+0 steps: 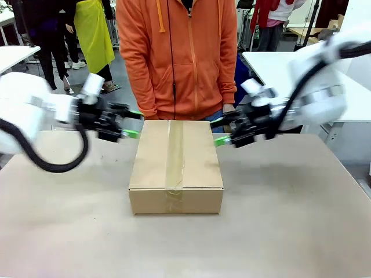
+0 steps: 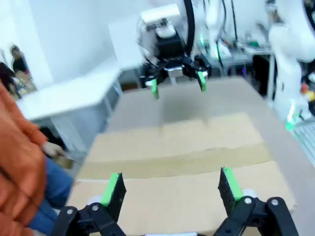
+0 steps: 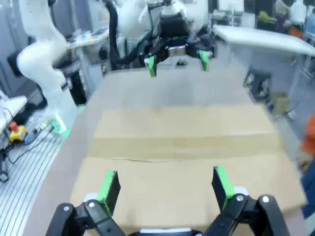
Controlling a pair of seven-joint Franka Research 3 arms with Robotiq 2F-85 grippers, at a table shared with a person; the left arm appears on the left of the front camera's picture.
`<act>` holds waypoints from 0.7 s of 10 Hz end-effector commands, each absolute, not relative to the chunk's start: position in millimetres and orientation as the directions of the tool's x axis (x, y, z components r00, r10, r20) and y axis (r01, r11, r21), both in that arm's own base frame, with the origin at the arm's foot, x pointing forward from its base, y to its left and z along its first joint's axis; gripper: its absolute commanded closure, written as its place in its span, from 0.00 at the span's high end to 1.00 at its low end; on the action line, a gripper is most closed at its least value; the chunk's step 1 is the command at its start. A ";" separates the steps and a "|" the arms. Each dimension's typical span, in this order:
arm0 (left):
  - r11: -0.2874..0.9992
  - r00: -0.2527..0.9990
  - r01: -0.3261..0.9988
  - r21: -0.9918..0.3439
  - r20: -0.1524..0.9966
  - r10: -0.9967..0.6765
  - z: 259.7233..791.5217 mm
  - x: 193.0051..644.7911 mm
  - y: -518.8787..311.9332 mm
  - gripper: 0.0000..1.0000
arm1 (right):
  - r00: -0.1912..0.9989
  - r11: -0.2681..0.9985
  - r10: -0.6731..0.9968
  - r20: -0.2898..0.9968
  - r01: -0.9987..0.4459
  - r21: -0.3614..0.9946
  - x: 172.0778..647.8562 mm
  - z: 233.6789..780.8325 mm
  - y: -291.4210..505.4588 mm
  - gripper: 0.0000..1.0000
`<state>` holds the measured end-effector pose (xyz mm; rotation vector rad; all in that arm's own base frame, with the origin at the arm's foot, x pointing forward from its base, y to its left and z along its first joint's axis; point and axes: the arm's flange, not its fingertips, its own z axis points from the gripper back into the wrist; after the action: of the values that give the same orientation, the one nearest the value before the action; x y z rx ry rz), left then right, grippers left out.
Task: Pack the gift set into the box.
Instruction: Press and hold the closed box until the human finishes sealing it.
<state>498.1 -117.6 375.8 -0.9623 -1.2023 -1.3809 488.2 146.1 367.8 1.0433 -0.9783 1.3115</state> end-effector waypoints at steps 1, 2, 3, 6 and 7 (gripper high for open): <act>0.206 -0.219 0.951 0.232 0.972 -0.087 373.3 430.9 -23.7 1.00 | -0.031 0.146 0.083 0.996 -0.988 -0.043 424.2 380.8 41.5 1.00; 0.249 -0.240 0.937 0.246 0.969 -0.056 358.9 408.2 6.4 1.00 | -0.049 0.231 0.014 0.999 -0.972 -0.051 406.5 368.5 1.8 1.00; 0.365 -0.226 0.905 0.218 0.974 -0.019 343.4 392.2 32.0 1.00 | -0.056 0.390 -0.045 0.997 -0.920 -0.034 390.9 353.9 -33.0 1.00; 0.397 -0.180 0.902 0.168 0.984 -0.008 356.0 384.2 53.6 1.00 | -0.016 0.420 -0.061 0.998 -0.907 0.011 377.0 358.7 -55.5 1.00; 0.397 -0.180 0.902 0.168 0.984 -0.008 356.0 384.2 53.6 1.00 | -0.016 0.420 -0.061 0.998 -0.907 0.011 377.0 358.7 -55.5 1.00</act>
<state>386.5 66.4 347.6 -0.8274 -1.5439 -0.9243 377.4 -79.7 339.2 0.8678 -1.4829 0.7440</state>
